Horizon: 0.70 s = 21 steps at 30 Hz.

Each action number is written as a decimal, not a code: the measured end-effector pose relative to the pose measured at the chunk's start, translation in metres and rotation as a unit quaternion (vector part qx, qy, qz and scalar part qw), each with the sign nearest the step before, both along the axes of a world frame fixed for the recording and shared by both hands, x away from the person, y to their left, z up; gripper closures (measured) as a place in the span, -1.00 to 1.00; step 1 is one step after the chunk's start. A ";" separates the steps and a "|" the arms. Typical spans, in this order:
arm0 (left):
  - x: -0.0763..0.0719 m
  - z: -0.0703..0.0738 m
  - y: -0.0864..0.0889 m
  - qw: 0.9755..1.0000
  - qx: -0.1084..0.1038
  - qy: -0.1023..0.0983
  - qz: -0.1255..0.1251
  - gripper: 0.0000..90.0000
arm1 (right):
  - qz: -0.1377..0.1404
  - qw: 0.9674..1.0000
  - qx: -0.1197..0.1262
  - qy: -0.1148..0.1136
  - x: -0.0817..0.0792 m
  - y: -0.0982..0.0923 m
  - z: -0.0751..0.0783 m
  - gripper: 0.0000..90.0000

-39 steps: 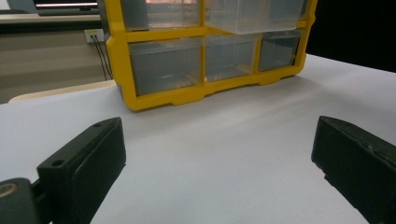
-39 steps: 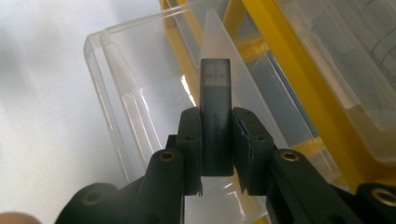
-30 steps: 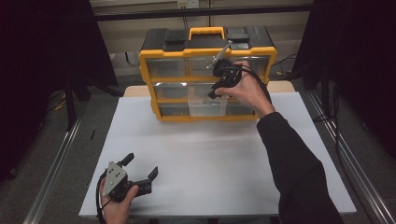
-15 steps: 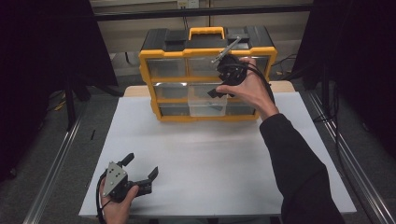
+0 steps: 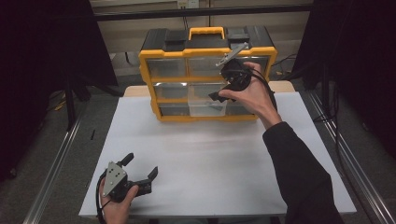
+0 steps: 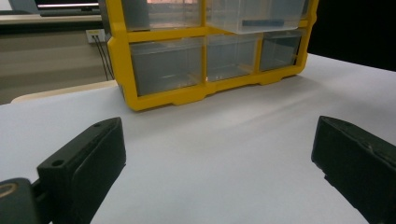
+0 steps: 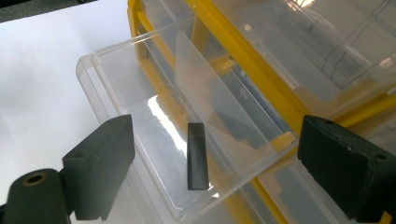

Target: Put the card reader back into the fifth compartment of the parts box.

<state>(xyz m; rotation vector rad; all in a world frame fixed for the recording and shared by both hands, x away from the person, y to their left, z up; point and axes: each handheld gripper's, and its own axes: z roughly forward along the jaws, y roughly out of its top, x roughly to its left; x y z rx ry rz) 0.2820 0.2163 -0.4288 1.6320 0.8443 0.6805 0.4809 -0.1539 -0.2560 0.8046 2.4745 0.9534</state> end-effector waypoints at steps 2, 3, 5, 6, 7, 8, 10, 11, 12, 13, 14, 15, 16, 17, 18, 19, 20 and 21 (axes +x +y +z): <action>0.000 0.000 -0.001 1.000 -0.004 0.003 0.000 -0.93 | -0.002 1.000 0.011 -0.004 -0.002 -0.002 -0.003 -0.80; 0.000 0.000 0.000 1.000 0.000 0.001 -0.001 -0.93 | -0.009 1.000 0.017 -0.009 -0.003 -0.005 -0.006 -0.81; 0.000 0.000 0.000 1.000 -0.004 0.001 0.001 -0.93 | -0.011 1.000 0.024 -0.009 -0.004 -0.006 -0.007 -0.82; 0.000 0.000 0.000 1.000 -0.004 0.001 0.002 -0.93 | -0.012 1.000 0.026 -0.011 -0.005 -0.008 -0.008 -0.82; 0.000 0.000 0.000 1.000 -0.005 0.001 0.002 -0.93 | -0.014 0.999 0.028 -0.013 -0.006 -0.009 -0.008 -0.84; 0.000 0.000 0.000 1.000 -0.005 0.001 0.002 -0.93 | -0.016 0.999 0.030 -0.016 -0.007 -0.010 -0.009 -0.85; 0.000 0.000 0.000 1.000 -0.001 0.000 0.001 -0.93 | -0.020 0.999 0.037 -0.023 -0.010 -0.012 -0.009 -0.86; 0.000 0.000 0.000 1.000 -0.001 0.000 0.000 -0.93 | -0.023 0.999 0.038 -0.026 -0.011 -0.013 -0.009 -0.85; 0.000 0.000 0.000 1.000 -0.001 -0.001 0.000 -0.93 | -0.025 0.998 0.043 -0.029 -0.013 -0.014 -0.009 -0.85; 0.000 0.000 0.000 1.000 -0.002 -0.001 0.000 -0.93 | -0.028 0.998 0.047 -0.031 -0.014 -0.015 -0.009 -0.85; -0.001 0.000 -0.001 1.000 -0.005 0.001 0.002 -0.93 | -0.028 0.998 0.051 -0.033 -0.016 -0.016 -0.010 -0.85; -0.001 0.000 -0.001 1.000 -0.006 0.002 0.001 -0.93 | -0.027 0.998 0.054 -0.035 -0.017 -0.017 -0.010 -0.85; -0.001 0.000 -0.001 1.000 -0.004 0.001 0.002 -0.93 | -0.027 0.997 0.054 -0.037 -0.018 -0.018 -0.010 -0.85; -0.001 0.000 -0.001 1.000 -0.005 0.001 0.002 -0.93 | -0.029 0.997 0.056 -0.039 -0.019 -0.019 -0.011 -0.85; 0.000 0.000 -0.001 1.000 -0.003 0.000 0.002 -0.93 | -0.031 0.997 0.059 -0.040 -0.020 -0.020 -0.012 -0.86; 0.000 0.000 0.000 1.000 -0.001 0.000 0.000 -0.93 | -0.034 0.997 0.062 -0.041 -0.021 -0.021 -0.012 -0.86; 0.000 0.000 0.000 1.000 0.000 0.000 0.000 -0.93 | -0.037 0.996 0.067 -0.042 -0.022 -0.022 -0.014 -0.87; 0.000 0.000 0.000 1.000 0.000 0.000 0.000 -0.93 | -0.042 0.996 0.070 -0.043 -0.023 -0.023 -0.015 -0.87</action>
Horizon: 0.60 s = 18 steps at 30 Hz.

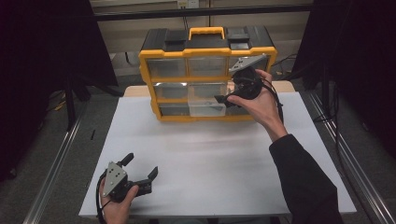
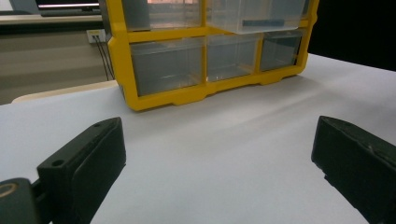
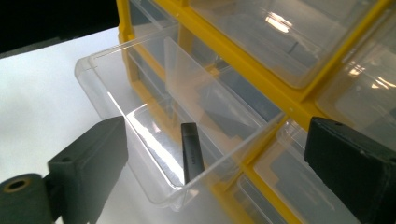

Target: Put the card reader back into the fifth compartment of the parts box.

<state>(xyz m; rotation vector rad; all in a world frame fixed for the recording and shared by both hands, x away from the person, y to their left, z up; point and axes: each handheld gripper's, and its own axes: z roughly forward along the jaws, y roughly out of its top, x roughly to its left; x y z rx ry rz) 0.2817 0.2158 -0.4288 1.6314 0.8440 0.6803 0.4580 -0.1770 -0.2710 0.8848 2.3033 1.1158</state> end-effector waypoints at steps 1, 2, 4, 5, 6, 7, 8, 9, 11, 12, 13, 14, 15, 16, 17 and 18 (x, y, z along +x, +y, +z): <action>0.000 0.000 0.000 1.000 -0.001 0.000 0.001 -0.93 | -0.003 1.000 0.001 -0.002 -0.001 0.000 -0.001 -0.87; 0.000 0.000 0.000 1.000 -0.003 0.001 0.002 -0.93 | -0.005 1.000 0.007 -0.006 -0.003 -0.001 -0.004 -0.86; 0.000 0.000 0.000 1.000 -0.003 0.001 0.001 -0.93 | -0.004 1.000 0.010 -0.008 -0.004 -0.001 -0.005 -0.86; 0.000 0.000 0.000 1.000 -0.002 0.001 0.002 -0.93 | -0.004 1.000 0.011 -0.009 -0.005 -0.001 -0.006 -0.87; 0.000 0.000 0.000 1.000 -0.005 0.001 0.002 -0.93 | -0.005 1.000 0.012 -0.010 -0.006 0.000 -0.007 -0.87; 0.000 0.000 0.000 1.000 -0.005 0.001 0.002 -0.93 | -0.008 1.000 0.013 -0.013 -0.007 0.000 -0.007 -0.88; 0.000 0.000 0.000 1.000 -0.004 0.001 0.002 -0.93 | -0.010 1.000 0.015 -0.017 -0.009 0.000 -0.007 -0.88; 0.000 0.000 0.000 1.000 -0.002 0.000 0.003 -0.93 | -0.011 1.000 0.017 -0.019 -0.010 -0.001 -0.008 -0.89; 0.000 0.000 0.000 1.000 -0.002 0.000 0.003 -0.93 | -0.014 0.999 0.023 -0.022 -0.013 -0.001 -0.009 -0.88; 0.000 0.000 0.001 1.000 -0.001 0.000 0.004 -0.93 | -0.015 0.999 0.025 -0.025 -0.014 -0.002 -0.010 -0.89; 0.000 0.000 0.001 1.000 -0.003 0.000 0.005 -0.93 | -0.015 0.999 0.030 -0.027 -0.016 -0.003 -0.010 -0.89; 0.000 0.000 0.001 1.000 -0.003 0.000 0.005 -0.93 | -0.016 0.999 0.035 -0.025 -0.017 -0.004 -0.011 -0.90; 0.000 0.000 0.000 1.000 -0.005 0.000 0.005 -0.93 | -0.017 0.999 0.038 -0.027 -0.018 -0.005 -0.012 -0.92; 0.000 0.000 0.001 1.000 -0.003 0.000 0.005 -0.93 | -0.019 0.999 0.039 -0.028 -0.019 -0.005 -0.013 -0.94; 0.000 0.000 0.001 1.000 -0.003 0.000 0.005 -0.93 | -0.017 0.998 0.044 -0.029 -0.021 -0.007 -0.015 -0.95; 0.000 0.000 0.000 1.000 -0.005 0.000 0.006 -0.93 | -0.018 0.998 0.048 -0.031 -0.022 -0.008 -0.016 -0.95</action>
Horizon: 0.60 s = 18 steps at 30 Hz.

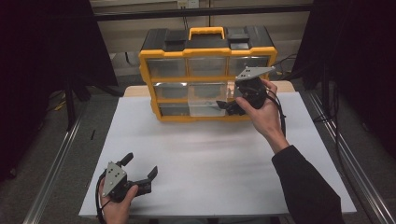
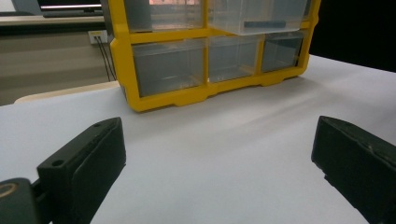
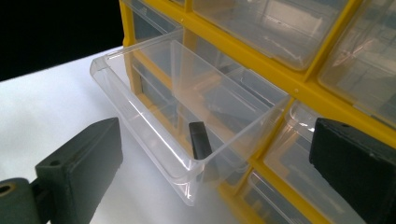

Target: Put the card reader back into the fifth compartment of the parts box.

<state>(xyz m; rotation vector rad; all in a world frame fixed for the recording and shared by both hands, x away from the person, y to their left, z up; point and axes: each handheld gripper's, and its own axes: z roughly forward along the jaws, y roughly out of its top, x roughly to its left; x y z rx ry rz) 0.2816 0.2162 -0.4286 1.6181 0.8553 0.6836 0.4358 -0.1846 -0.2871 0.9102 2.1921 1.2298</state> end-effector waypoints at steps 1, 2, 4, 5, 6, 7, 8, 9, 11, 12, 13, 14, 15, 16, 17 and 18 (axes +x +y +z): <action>0.000 0.000 0.000 1.000 0.000 0.000 0.000 -0.93 | 0.000 1.000 0.000 0.000 0.000 0.000 0.000 -0.95; 0.000 0.000 0.000 1.000 -0.001 0.000 0.000 -0.93 | -0.002 1.000 0.007 0.000 -0.001 -0.001 -0.001 -0.95; 0.000 0.000 0.000 1.000 -0.002 0.000 0.000 -0.93 | -0.013 1.000 0.019 -0.005 -0.002 -0.001 -0.004 -0.95; 0.000 0.000 0.000 1.000 0.001 -0.002 0.000 -0.93 | -0.020 0.999 0.027 -0.015 -0.004 -0.001 -0.006 -0.95; 0.000 0.000 0.000 1.000 0.000 -0.001 0.000 -0.93 | -0.025 0.999 0.029 -0.026 -0.006 -0.001 -0.008 -0.95; 0.000 0.000 0.001 1.000 0.001 -0.002 0.000 -0.93 | -0.031 0.999 0.029 -0.030 -0.007 -0.001 -0.009 -0.95; 0.000 0.000 0.001 1.000 0.001 -0.001 0.001 -0.93 | -0.033 0.998 0.032 -0.034 -0.008 -0.001 -0.011 -0.95; 0.000 0.000 0.001 1.000 0.002 -0.001 0.001 -0.93 | -0.035 0.998 0.039 -0.038 -0.010 -0.001 -0.013 -0.95; 0.000 0.000 0.001 1.000 0.003 -0.002 0.002 -0.93 | -0.033 0.998 0.044 -0.038 -0.011 -0.002 -0.016 -0.95; 0.000 0.000 0.001 1.000 0.005 -0.002 0.005 -0.93 | -0.033 0.998 0.049 -0.037 -0.013 -0.002 -0.017 -0.95; 0.000 0.000 0.001 1.000 0.003 -0.001 0.005 -0.93 | -0.034 0.997 0.049 -0.038 -0.013 -0.002 -0.019 -0.95; 0.000 0.000 0.001 1.000 0.002 0.000 0.007 -0.93 | -0.037 0.997 0.047 -0.042 -0.015 -0.002 -0.020 -0.95; 0.000 0.000 0.001 1.000 0.001 0.000 0.008 -0.93 | -0.038 0.997 0.047 -0.044 -0.016 -0.003 -0.021 -0.95; 0.000 0.000 0.001 1.000 0.000 0.000 0.008 -0.93 | -0.039 0.997 0.053 -0.047 -0.018 -0.004 -0.024 -0.95; 0.001 0.000 0.001 1.000 0.002 -0.001 0.008 -0.93 | -0.039 0.997 0.053 -0.047 -0.018 -0.004 -0.024 -0.95; 0.001 0.000 0.001 1.000 0.001 0.000 0.009 -0.93 | -0.042 0.996 0.056 -0.048 -0.020 -0.005 -0.025 -0.95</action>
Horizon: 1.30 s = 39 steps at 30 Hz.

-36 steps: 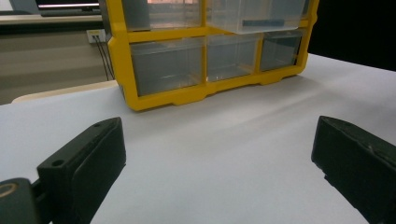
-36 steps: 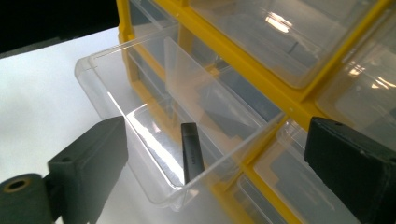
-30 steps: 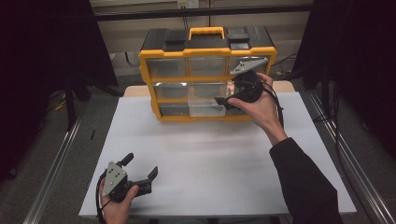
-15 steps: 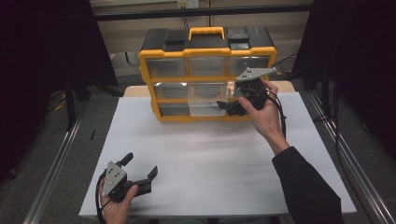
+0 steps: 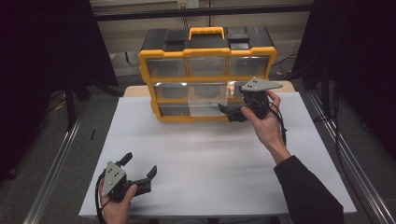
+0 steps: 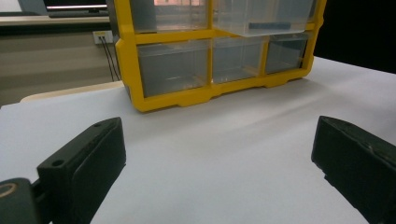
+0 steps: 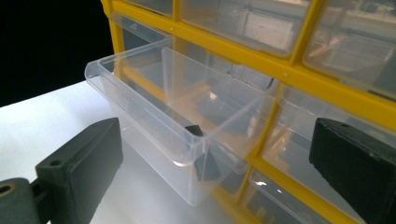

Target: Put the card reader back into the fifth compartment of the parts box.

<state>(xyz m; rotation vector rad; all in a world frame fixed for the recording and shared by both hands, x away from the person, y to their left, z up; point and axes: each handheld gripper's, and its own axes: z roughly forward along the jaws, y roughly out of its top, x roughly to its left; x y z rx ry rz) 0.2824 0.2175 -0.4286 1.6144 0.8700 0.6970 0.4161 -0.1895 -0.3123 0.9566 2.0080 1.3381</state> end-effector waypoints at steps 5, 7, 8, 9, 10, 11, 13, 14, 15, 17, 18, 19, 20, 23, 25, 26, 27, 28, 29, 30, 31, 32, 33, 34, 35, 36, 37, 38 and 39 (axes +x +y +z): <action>0.000 0.000 0.000 1.000 -0.004 0.000 0.001 -0.93 | -0.002 1.000 0.006 -0.005 -0.004 -0.006 -0.009 -0.95; 0.000 0.000 0.000 1.000 -0.003 0.001 0.002 -0.93 | -0.003 1.000 0.014 -0.007 -0.007 -0.008 -0.012 -0.95; 0.000 0.000 0.000 1.000 -0.003 0.001 0.002 -0.93 | -0.004 1.000 0.019 -0.008 -0.008 -0.009 -0.014 -0.95; 0.000 0.000 0.000 1.000 -0.004 0.000 0.003 -0.93 | -0.006 1.000 0.021 -0.010 -0.009 -0.010 -0.016 -0.95; 0.000 0.000 0.000 1.000 -0.003 0.001 0.002 -0.93 | -0.010 1.000 0.023 -0.013 -0.011 -0.011 -0.017 -0.95; 0.000 0.000 0.000 1.000 -0.003 0.000 0.003 -0.93 | -0.014 0.999 0.025 -0.016 -0.012 -0.012 -0.018 -0.95; 0.000 0.000 0.000 1.000 -0.003 0.000 0.004 -0.93 | -0.016 0.999 0.031 -0.018 -0.015 -0.014 -0.021 -0.94; 0.000 0.000 0.000 1.000 -0.004 0.000 0.005 -0.93 | -0.019 0.999 0.032 -0.020 -0.016 -0.015 -0.023 -0.94; 0.000 0.000 0.000 1.000 -0.004 0.000 0.006 -0.93 | -0.018 0.999 0.034 -0.022 -0.018 -0.016 -0.024 -0.94; 0.000 0.000 0.000 1.000 -0.004 0.000 0.006 -0.93 | -0.022 0.999 0.037 -0.021 -0.020 -0.017 -0.027 -0.94; 0.000 0.000 0.000 1.000 -0.005 0.000 0.006 -0.93 | -0.022 0.999 0.037 -0.021 -0.021 -0.017 -0.029 -0.94; 0.000 0.000 0.000 1.000 -0.005 0.000 0.007 -0.93 | -0.019 0.999 0.040 -0.017 -0.022 -0.018 -0.030 -0.94; 0.000 0.000 -0.001 1.000 -0.007 0.000 0.007 -0.93 | -0.019 0.999 0.040 -0.016 -0.024 -0.018 -0.032 -0.94; 0.000 -0.001 -0.001 1.000 -0.011 0.001 0.008 -0.93 | -0.022 0.999 0.038 -0.015 -0.027 -0.019 -0.037 -0.94; 0.000 0.000 -0.001 1.000 -0.010 0.001 0.008 -0.93 | -0.023 0.999 0.040 -0.016 -0.030 -0.019 -0.040 -0.94; 0.000 0.000 -0.001 1.000 -0.011 0.001 0.008 -0.93 | -0.022 0.999 0.039 -0.017 -0.031 -0.019 -0.042 -0.94; 0.000 0.000 0.000 1.000 -0.007 -0.001 0.007 -0.93 | -0.025 0.999 0.037 -0.017 -0.032 -0.019 -0.044 -0.94; 0.000 0.000 0.000 1.000 -0.005 -0.002 0.005 -0.93 | -0.027 0.999 0.035 -0.017 -0.034 -0.019 -0.047 -0.95; -0.001 0.000 0.000 1.000 -0.008 -0.004 0.005 -0.93 | -0.028 0.999 0.034 -0.015 -0.035 -0.018 -0.049 -0.95; -0.001 0.000 0.000 1.000 -0.008 -0.006 0.004 -0.93 | -0.027 0.999 0.034 -0.013 -0.037 -0.018 -0.052 -0.95; -0.001 0.000 0.000 1.000 -0.008 -0.005 0.005 -0.93 | -0.029 0.999 0.036 -0.012 -0.038 -0.018 -0.055 -0.95; -0.001 0.000 0.000 1.000 -0.006 -0.005 0.004 -0.93 | -0.030 0.999 0.038 -0.012 -0.040 -0.018 -0.057 -0.95; -0.001 0.000 0.000 1.000 -0.005 -0.004 0.004 -0.93 | -0.029 0.999 0.040 -0.011 -0.041 -0.019 -0.060 -0.96; -0.001 0.000 0.000 1.000 -0.005 -0.004 0.005 -0.93 | -0.030 0.999 0.043 -0.008 -0.043 -0.019 -0.063 -0.96; -0.001 0.000 0.000 1.000 -0.005 -0.005 0.005 -0.93 | -0.031 0.999 0.041 -0.010 -0.044 -0.019 -0.066 -0.96; -0.001 0.000 0.000 1.000 -0.006 -0.006 0.006 -0.93 | -0.032 0.999 0.040 -0.008 -0.046 -0.018 -0.068 -0.96; -0.001 0.000 0.000 1.000 -0.006 -0.005 0.006 -0.93 | -0.031 0.999 0.039 -0.009 -0.047 -0.018 -0.070 -0.96; 0.000 0.000 0.000 1.000 -0.006 -0.004 0.006 -0.93 | -0.035 0.998 0.041 -0.012 -0.049 -0.019 -0.071 -0.95; 0.000 0.000 0.000 1.000 -0.006 -0.004 0.006 -0.93 | -0.035 0.998 0.042 -0.018 -0.051 -0.019 -0.073 -0.95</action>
